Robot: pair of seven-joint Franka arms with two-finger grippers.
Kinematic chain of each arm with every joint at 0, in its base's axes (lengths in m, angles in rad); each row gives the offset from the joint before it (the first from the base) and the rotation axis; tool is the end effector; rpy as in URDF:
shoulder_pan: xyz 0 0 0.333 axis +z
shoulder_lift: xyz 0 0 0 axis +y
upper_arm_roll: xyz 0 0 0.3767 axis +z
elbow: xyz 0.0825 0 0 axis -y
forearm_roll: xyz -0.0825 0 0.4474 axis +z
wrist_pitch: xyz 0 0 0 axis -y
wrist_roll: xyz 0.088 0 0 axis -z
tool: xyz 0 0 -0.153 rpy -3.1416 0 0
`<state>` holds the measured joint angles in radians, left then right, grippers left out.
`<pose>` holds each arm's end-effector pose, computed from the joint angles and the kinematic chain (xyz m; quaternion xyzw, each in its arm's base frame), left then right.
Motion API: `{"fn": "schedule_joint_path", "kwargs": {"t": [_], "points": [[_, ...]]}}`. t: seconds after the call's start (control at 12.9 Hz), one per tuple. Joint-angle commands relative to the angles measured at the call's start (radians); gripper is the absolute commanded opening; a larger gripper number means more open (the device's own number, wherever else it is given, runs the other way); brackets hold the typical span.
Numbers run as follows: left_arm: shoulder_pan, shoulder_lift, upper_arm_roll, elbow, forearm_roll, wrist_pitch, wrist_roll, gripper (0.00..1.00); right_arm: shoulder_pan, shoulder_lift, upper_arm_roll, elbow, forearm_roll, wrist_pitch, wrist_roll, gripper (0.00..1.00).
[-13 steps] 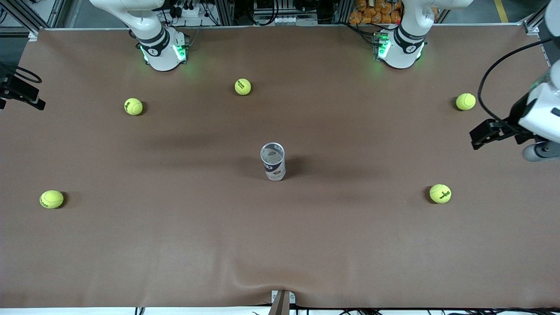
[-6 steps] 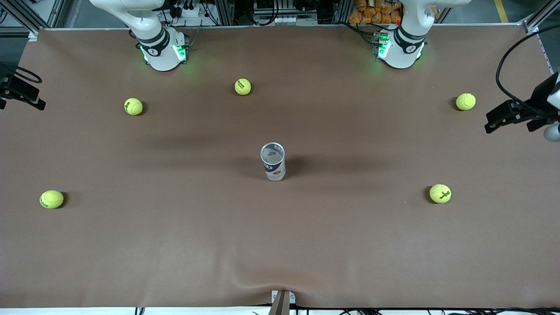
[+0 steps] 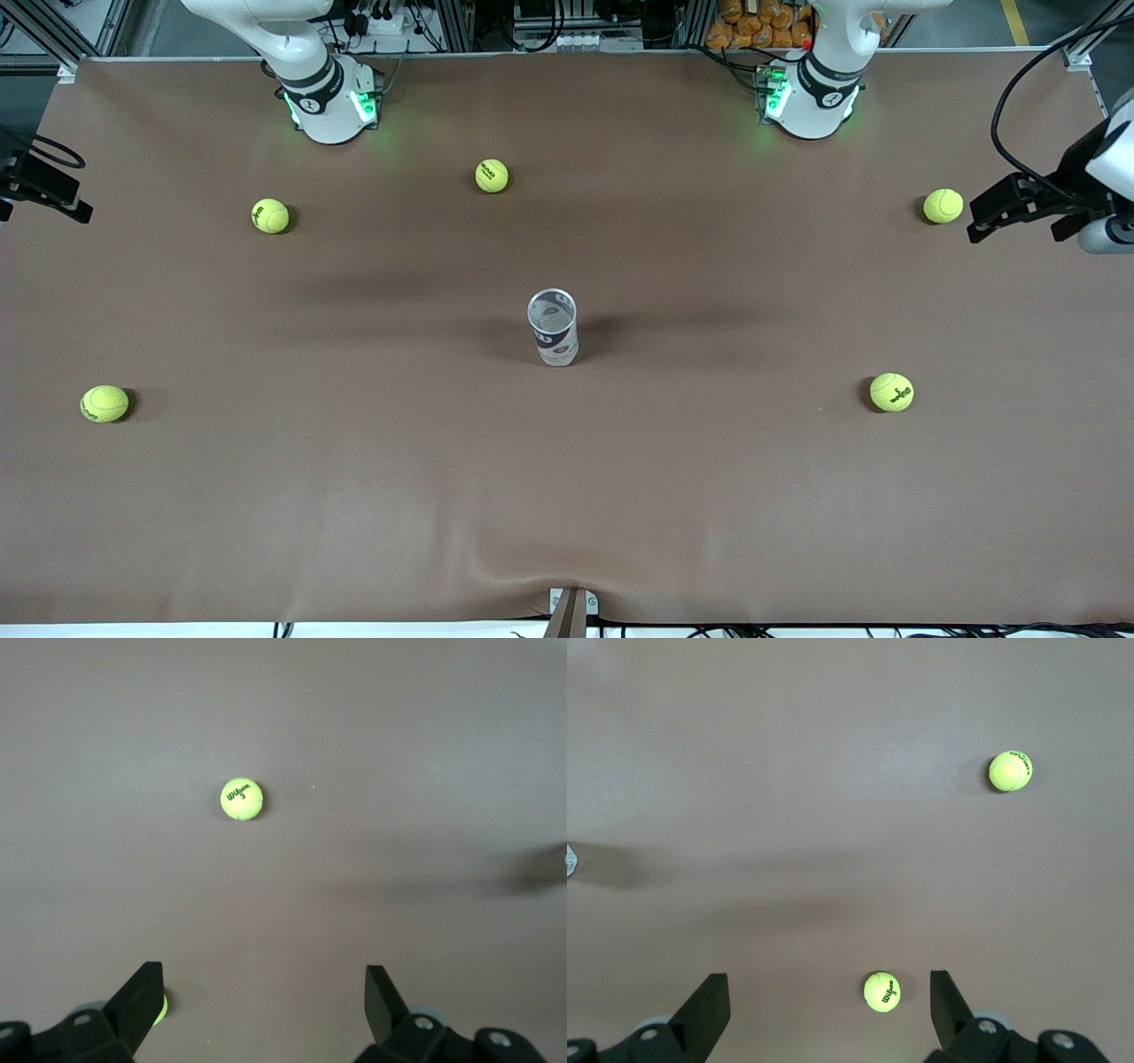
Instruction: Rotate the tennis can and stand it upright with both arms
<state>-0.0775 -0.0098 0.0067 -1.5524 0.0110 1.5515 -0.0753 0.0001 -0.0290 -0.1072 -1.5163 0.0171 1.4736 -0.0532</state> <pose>0.6116 -0.0417 0.6534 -1.0000 -0.0024 -0.0048 0.0051 0.5932 -0.0621 0.6772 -0.9996 0.0261 0.0061 0.0106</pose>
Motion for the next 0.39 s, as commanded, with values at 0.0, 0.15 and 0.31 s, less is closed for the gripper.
{"fn": "schedule_joint_path", "kwargs": {"t": [0.0, 0.15, 0.31], "points": [[0.015, -0.053, -0.02, -0.058, -0.006, -0.017, 0.017, 1.0, 0.0, -0.003, 0.003, 0.004, -0.012, -0.004, -0.011, 1.0], [0.015, -0.049, -0.02, -0.048, -0.003, -0.021, 0.025, 1.0, 0.0, -0.003, 0.003, 0.004, -0.012, -0.006, -0.011, 1.0], [0.015, -0.049, -0.02, -0.046, -0.009, -0.021, 0.025, 1.0, 0.0, -0.003, 0.003, 0.004, -0.012, -0.006, -0.011, 1.0]]}}
